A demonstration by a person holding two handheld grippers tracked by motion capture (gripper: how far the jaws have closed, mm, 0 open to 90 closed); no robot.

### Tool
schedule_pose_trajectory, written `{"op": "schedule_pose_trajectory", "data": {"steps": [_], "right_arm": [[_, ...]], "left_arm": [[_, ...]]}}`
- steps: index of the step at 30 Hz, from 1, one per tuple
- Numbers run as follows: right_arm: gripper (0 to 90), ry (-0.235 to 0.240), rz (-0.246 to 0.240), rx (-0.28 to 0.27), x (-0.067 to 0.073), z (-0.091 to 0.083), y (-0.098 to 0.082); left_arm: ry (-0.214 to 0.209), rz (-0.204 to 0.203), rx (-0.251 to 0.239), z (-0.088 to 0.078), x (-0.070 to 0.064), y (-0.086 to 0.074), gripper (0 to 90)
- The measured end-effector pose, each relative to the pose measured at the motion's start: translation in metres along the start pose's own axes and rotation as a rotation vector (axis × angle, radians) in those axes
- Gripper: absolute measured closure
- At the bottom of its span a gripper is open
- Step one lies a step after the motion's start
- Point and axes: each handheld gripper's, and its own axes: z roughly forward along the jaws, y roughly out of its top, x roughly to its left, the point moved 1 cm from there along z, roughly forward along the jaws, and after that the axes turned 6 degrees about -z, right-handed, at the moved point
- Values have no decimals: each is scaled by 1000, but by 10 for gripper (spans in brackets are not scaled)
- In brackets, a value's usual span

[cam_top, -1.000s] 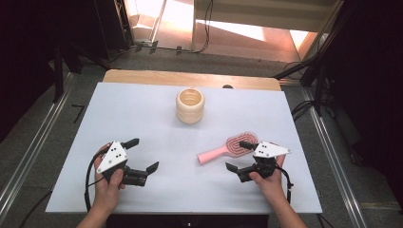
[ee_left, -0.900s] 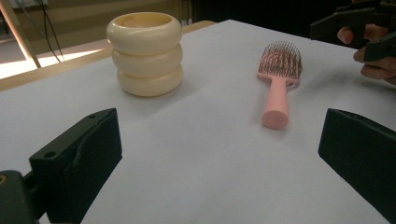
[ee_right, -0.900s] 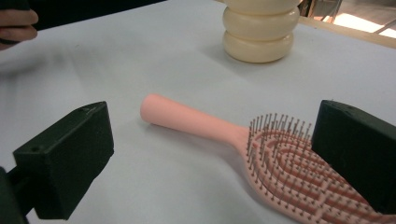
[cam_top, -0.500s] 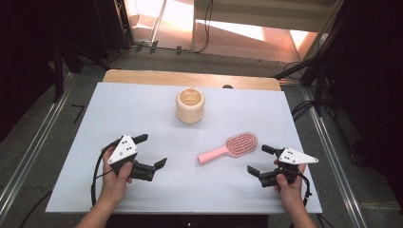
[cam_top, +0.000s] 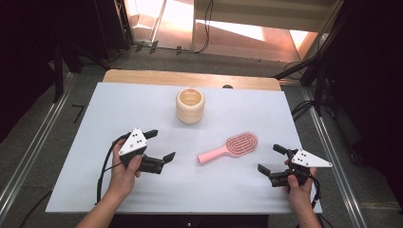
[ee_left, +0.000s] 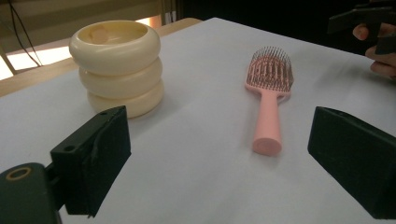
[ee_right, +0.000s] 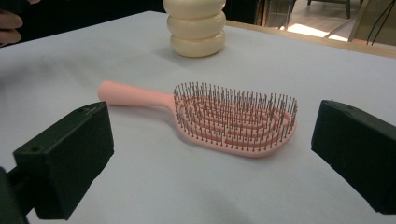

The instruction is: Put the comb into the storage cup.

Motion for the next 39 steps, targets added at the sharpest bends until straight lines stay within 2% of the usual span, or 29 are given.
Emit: {"op": "schedule_pose_trajectory", "data": {"steps": [10,18,24,31,34,35,39], "right_arm": [[0,3,-4,12,0,2,-3],[0,9,-10,20,1,3,-4],[0,8,-8,19,0,3,-4],[0,5,-10,21,1,3,-5],[0,3,-10,21,0,3,-6],[0,4,-10,19,0,4,-6],[0,5,-11,20,0,4,-6]], "left_arm": [[-28,-4,31,20,1,8,69],[-41,-19,84,39,2,14,69],[-54,-13,113,53,2,21,69],[-70,-7,158,68,0,21,70],[-66,-9,151,73,-1,23,87],[-62,-9,149,76,-2,25,120],[-63,0,155,84,-4,28,121]]}}
